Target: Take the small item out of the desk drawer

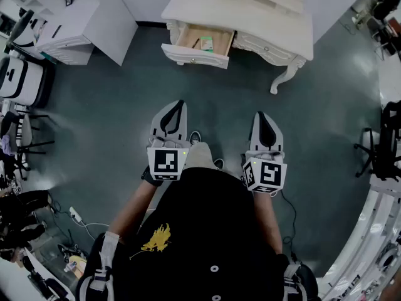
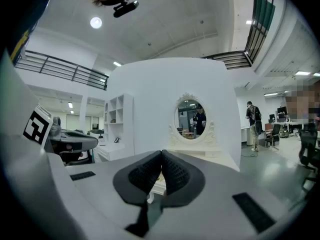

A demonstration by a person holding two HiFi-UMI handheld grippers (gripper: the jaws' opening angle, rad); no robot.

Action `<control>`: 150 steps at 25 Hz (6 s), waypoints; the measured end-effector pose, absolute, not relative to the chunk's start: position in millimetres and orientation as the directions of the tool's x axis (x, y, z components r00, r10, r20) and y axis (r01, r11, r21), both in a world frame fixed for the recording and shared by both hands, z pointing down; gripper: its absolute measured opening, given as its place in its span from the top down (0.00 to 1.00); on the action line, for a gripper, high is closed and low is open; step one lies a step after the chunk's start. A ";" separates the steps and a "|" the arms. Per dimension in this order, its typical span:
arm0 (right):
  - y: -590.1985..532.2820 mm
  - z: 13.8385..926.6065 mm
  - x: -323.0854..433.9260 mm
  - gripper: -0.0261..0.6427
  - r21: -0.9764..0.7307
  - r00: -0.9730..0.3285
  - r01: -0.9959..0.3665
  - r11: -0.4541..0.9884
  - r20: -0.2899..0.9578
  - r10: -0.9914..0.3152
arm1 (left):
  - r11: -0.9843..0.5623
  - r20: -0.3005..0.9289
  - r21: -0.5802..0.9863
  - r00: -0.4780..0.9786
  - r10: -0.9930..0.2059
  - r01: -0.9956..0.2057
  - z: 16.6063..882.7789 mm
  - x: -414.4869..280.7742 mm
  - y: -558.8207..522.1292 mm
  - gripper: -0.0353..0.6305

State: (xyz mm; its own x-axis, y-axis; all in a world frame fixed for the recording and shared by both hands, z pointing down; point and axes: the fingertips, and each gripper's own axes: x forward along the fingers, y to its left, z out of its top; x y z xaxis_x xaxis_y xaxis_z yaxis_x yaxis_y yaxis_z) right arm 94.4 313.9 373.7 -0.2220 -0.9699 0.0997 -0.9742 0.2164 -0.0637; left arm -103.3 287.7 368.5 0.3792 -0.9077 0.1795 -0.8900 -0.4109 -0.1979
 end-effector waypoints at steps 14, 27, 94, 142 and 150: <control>336.6 370.8 103.8 0.94 -0.044 -0.233 -0.972 0.230 0.089 -0.968 | -0.416 0.146 -0.199 0.393 -0.908 -0.887 362.9 -87.2 304.3 0.93; 348.0 377.5 111.6 0.91 -0.024 -0.249 -0.968 0.248 0.118 -0.961 | -0.471 0.160 -0.217 0.445 -0.881 -0.855 362.7 -67.4 311.5 0.85; -62.3 440.3 95.1 0.07 -0.019 -0.313 -0.942 0.335 0.409 -0.857 | -0.344 0.374 -0.008 0.317 -0.872 -0.939 461.7 -114.7 -123.8 0.31; -333.0 597.1 148.1 0.14 -0.042 -0.264 -0.947 0.318 0.666 -0.698 | -0.239 0.991 0.106 0.123 -0.057 -0.965 908.1 -62.7 -354.1 0.31; -332.9 607.4 157.5 0.14 -0.051 -0.257 -0.952 0.303 0.672 -0.695 | -0.255 0.995 0.099 0.104 -0.005 -0.962 933.6 -61.0 -356.1 0.31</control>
